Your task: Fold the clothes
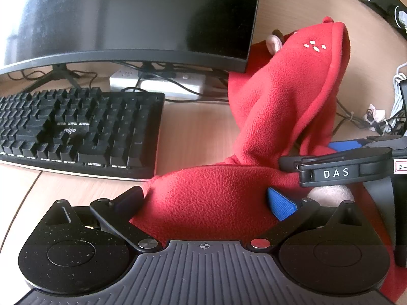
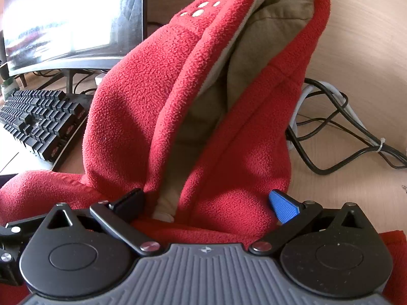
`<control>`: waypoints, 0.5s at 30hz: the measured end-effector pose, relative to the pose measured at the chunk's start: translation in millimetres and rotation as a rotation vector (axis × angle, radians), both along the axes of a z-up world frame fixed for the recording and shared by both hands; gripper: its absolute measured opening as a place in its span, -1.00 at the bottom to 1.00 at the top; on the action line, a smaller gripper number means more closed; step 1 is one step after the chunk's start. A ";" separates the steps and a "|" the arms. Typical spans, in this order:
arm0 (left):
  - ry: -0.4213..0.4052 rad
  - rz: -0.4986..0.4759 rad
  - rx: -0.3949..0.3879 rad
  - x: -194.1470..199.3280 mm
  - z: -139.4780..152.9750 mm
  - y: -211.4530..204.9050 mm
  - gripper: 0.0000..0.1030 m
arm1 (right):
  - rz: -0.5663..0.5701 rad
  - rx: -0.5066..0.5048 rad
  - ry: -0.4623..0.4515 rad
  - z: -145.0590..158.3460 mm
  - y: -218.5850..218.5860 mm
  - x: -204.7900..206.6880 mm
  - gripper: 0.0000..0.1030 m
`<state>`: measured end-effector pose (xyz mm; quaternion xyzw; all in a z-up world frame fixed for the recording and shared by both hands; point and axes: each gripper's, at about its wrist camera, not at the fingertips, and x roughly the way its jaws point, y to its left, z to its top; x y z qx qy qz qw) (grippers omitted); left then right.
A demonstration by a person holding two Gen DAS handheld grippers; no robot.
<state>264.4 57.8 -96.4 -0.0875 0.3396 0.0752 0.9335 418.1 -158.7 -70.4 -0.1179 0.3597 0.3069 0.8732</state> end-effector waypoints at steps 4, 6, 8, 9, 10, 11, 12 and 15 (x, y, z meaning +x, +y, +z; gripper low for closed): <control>-0.001 0.002 0.006 -0.2 0.0 -1.2 1.00 | 0.000 0.000 0.000 1.2 0.9 4.1 1.00; -0.001 0.003 0.010 -0.4 0.1 -1.8 1.00 | -0.001 0.000 0.001 1.5 1.4 5.0 1.00; -0.004 0.005 0.017 -0.9 0.5 -2.7 1.00 | -0.001 0.000 0.000 1.5 1.6 3.7 1.00; -0.005 0.007 0.022 -1.1 0.7 -3.4 1.00 | -0.002 0.000 0.000 1.6 1.6 3.1 1.00; -0.006 0.008 0.026 -1.2 0.8 -3.8 1.00 | -0.002 0.000 0.000 1.7 1.9 2.8 1.00; -0.007 0.008 0.028 -1.3 0.9 -4.1 1.00 | -0.002 0.000 0.000 1.8 2.0 2.7 1.00; -0.008 0.009 0.031 -1.3 0.9 -4.3 1.00 | -0.002 -0.001 0.000 1.8 2.0 2.6 1.00; -0.007 0.009 0.031 -1.2 1.4 -4.1 1.00 | -0.002 0.000 0.000 1.9 2.2 2.3 1.00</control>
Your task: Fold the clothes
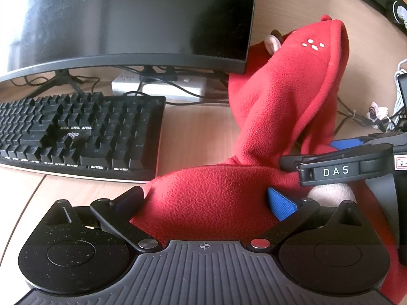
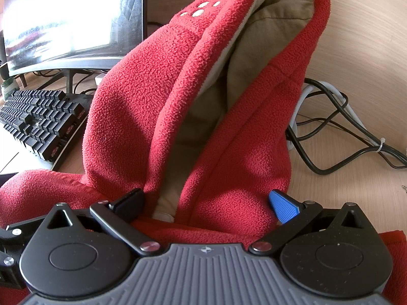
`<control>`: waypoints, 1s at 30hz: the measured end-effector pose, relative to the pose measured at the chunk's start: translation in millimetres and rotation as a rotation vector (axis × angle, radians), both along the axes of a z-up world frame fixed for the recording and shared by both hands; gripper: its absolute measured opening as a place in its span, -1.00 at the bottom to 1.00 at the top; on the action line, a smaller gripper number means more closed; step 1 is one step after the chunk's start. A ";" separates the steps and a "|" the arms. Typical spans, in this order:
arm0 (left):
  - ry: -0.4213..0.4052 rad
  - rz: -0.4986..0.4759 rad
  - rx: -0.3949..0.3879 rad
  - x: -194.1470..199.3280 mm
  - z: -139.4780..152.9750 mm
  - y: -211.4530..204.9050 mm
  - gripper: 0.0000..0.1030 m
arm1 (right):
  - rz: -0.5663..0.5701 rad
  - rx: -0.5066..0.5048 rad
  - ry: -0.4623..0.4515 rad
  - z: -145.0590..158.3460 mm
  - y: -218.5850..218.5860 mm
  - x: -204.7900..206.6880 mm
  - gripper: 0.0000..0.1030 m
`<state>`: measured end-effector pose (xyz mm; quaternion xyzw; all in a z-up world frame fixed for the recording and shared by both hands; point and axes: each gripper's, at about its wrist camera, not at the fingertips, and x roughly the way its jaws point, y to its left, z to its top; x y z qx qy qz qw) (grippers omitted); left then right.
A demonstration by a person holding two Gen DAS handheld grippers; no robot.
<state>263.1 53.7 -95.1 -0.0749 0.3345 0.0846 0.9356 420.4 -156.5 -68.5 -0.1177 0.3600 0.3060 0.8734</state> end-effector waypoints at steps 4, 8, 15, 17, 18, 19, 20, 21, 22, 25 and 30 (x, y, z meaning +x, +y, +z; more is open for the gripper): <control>-0.001 0.002 0.001 -0.2 0.3 -0.3 1.00 | -0.002 0.000 0.000 0.0 1.1 -0.8 1.00; -0.002 0.003 0.002 -0.7 0.8 -0.9 1.00 | -0.002 0.000 0.000 -0.1 1.1 -1.2 1.00; 0.016 0.013 -0.018 1.4 2.4 -0.1 1.00 | -0.003 0.000 0.000 0.4 2.4 -1.7 1.00; 0.027 0.016 -0.030 2.7 3.3 1.1 1.00 | -0.004 0.000 0.000 0.8 3.0 -1.4 1.00; 0.032 0.018 -0.036 3.2 3.6 1.7 1.00 | -0.005 0.000 0.000 0.9 3.5 -1.6 1.00; 0.036 0.019 -0.043 3.6 3.8 2.2 1.00 | -0.006 0.000 0.000 0.9 3.7 -1.6 1.00; 0.038 0.021 -0.047 3.7 3.9 2.5 1.00 | -0.006 0.000 0.000 1.0 3.7 -1.5 1.00; 0.035 0.020 -0.050 3.5 3.5 2.8 1.00 | -0.006 0.001 0.000 1.0 3.6 -1.5 1.00; 0.033 0.019 -0.055 3.4 3.3 3.3 1.00 | -0.006 0.002 -0.001 0.9 3.5 -1.6 1.00; 0.031 0.016 -0.088 3.0 1.6 7.5 1.00 | 0.007 0.006 0.002 0.9 6.0 1.7 1.00; 0.022 0.038 -0.140 2.9 -3.1 15.1 1.00 | 0.055 -0.036 -0.021 2.2 24.2 9.1 1.00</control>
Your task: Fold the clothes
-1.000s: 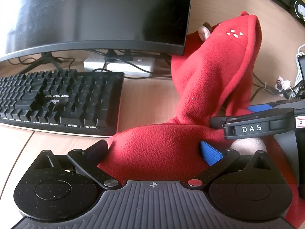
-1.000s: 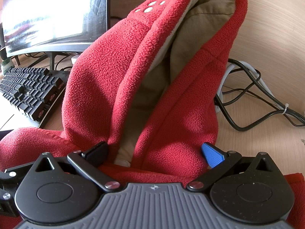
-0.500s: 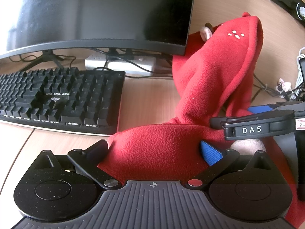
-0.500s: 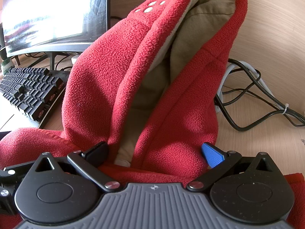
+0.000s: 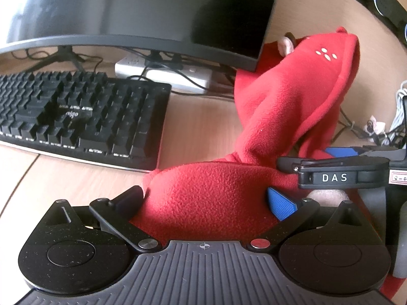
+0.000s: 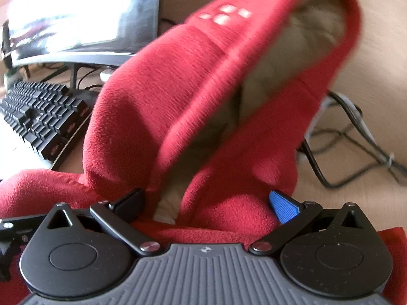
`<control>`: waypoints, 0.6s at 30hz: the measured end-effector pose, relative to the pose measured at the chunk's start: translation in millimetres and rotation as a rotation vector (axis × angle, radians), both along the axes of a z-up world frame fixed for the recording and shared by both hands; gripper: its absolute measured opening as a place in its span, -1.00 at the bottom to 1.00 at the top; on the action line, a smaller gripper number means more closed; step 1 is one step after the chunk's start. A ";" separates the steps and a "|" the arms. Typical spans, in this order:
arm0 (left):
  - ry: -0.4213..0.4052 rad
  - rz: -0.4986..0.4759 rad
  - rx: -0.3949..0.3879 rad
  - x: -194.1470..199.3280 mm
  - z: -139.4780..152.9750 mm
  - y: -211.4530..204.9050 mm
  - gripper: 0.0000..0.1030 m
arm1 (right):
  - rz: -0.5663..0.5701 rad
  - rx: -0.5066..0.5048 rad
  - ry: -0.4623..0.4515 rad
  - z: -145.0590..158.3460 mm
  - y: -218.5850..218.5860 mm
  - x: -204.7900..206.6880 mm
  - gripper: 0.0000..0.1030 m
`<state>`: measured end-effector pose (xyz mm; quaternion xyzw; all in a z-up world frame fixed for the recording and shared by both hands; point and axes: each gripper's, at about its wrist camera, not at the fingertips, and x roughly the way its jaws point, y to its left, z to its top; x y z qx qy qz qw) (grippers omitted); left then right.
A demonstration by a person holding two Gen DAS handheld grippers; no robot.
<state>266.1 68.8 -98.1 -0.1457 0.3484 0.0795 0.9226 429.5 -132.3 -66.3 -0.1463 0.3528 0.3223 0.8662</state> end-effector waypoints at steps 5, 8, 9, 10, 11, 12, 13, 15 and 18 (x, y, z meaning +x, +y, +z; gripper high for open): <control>-0.002 0.038 -0.018 -1.3 -1.5 3.7 1.00 | 0.034 0.003 0.076 2.8 2.9 13.4 1.00; -0.007 0.040 -0.008 -2.5 -1.3 2.2 1.00 | 0.037 0.001 0.058 2.2 4.8 13.1 1.00; -0.008 0.042 -0.007 -2.7 -1.3 2.1 1.00 | 0.040 0.001 0.050 2.3 4.6 12.6 1.00; -0.009 0.042 -0.007 -2.8 -1.3 2.0 1.00 | 0.044 0.002 0.047 2.4 4.8 13.2 1.00; -0.010 0.042 -0.008 -2.7 -1.3 1.9 1.00 | 0.053 0.000 0.052 2.4 6.3 15.7 1.00; -0.010 0.044 -0.008 -2.8 -1.3 1.8 1.00 | 0.063 0.001 0.050 2.2 7.4 15.5 1.00; -0.011 0.046 -0.009 -2.9 -1.3 1.6 1.00 | 0.072 0.005 0.041 1.9 7.6 12.7 1.00; -0.012 0.051 -0.009 -3.3 -1.4 1.5 1.00 | 0.102 0.034 0.033 5.4 2.2 9.5 1.00; -0.016 0.064 -0.011 -4.5 -1.7 1.9 1.00 | 0.154 0.119 0.049 15.9 -13.8 7.9 1.00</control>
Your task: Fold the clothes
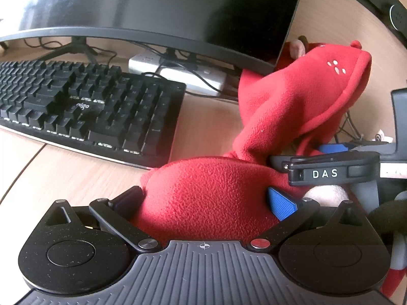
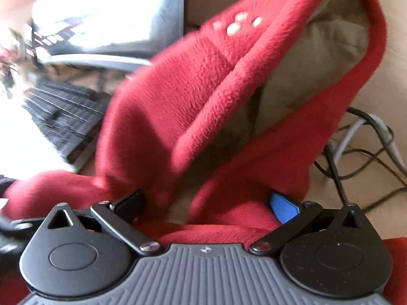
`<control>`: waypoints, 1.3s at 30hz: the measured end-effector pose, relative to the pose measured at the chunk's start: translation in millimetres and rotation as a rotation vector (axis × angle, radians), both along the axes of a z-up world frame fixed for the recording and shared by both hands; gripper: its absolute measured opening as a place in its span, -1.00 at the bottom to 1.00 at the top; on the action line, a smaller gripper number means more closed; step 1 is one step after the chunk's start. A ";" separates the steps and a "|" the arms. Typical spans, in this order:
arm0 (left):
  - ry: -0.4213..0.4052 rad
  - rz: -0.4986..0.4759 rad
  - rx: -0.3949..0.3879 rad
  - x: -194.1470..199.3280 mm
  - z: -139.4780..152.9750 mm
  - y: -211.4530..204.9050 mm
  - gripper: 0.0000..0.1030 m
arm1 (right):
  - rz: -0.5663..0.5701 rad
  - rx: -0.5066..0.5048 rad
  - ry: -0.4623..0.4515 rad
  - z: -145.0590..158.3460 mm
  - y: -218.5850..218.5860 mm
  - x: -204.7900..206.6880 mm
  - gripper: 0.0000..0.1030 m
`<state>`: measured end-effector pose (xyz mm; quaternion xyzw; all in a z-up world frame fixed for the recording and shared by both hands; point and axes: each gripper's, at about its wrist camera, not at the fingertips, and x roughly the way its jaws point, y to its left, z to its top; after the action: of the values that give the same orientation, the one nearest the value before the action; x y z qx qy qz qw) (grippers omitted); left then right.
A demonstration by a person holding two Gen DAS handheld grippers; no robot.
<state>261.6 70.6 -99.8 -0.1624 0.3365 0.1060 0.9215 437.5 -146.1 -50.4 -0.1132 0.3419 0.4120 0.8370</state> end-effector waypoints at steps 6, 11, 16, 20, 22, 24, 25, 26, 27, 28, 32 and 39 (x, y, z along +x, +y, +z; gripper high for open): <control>0.011 -0.012 -0.029 -1.1 3.0 2.9 1.00 | -0.021 0.052 0.053 23.6 -43.0 10.2 1.00; -0.074 -0.044 -0.064 -31.9 45.9 -1.3 1.00 | -0.075 0.037 0.200 4.0 -90.0 12.0 1.00; -0.086 -0.238 -0.254 -54.9 62.1 -28.5 1.00 | -0.101 0.074 0.281 -1.4 -127.0 -6.3 1.00; -0.016 -0.249 -0.290 -58.2 47.7 -36.4 1.00 | -0.128 0.017 0.320 11.4 -156.6 -68.0 1.00; 0.002 -0.256 -0.283 -63.7 41.5 -31.1 1.00 | -0.128 0.006 0.362 14.1 -159.4 -99.3 1.00; 0.016 -0.285 -0.255 -69.1 38.5 -26.1 1.00 | -0.153 0.025 0.398 12.0 -158.7 -120.3 1.00; 0.021 -0.308 -0.228 -71.2 37.8 -23.8 1.00 | -0.174 0.039 0.402 11.3 -159.1 -126.9 1.00; 0.028 -0.330 -0.200 -71.1 37.4 -22.2 1.00 | -0.191 0.046 0.402 11.6 -158.6 -130.6 1.00; 0.035 -0.350 -0.172 -69.9 37.0 -21.0 1.00 | -0.205 0.048 0.399 12.7 -157.5 -132.1 1.00; 0.042 -0.363 -0.151 -68.2 36.1 -19.2 1.00 | -0.210 0.044 0.397 13.6 -155.1 -132.7 1.00; 0.060 -0.349 -0.100 -55.5 34.3 -15.6 1.00 | -0.180 0.036 0.399 7.4 -141.8 -129.2 1.00; 0.029 -0.252 -0.238 -79.2 62.6 -11.6 1.00 | -0.371 -0.056 -0.178 72.2 -157.5 -110.2 1.00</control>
<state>182.4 59.0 -37.2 -0.2251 0.3776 -0.0488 0.8969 327.3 -303.6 21.8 -0.1073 0.2926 0.2294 0.9221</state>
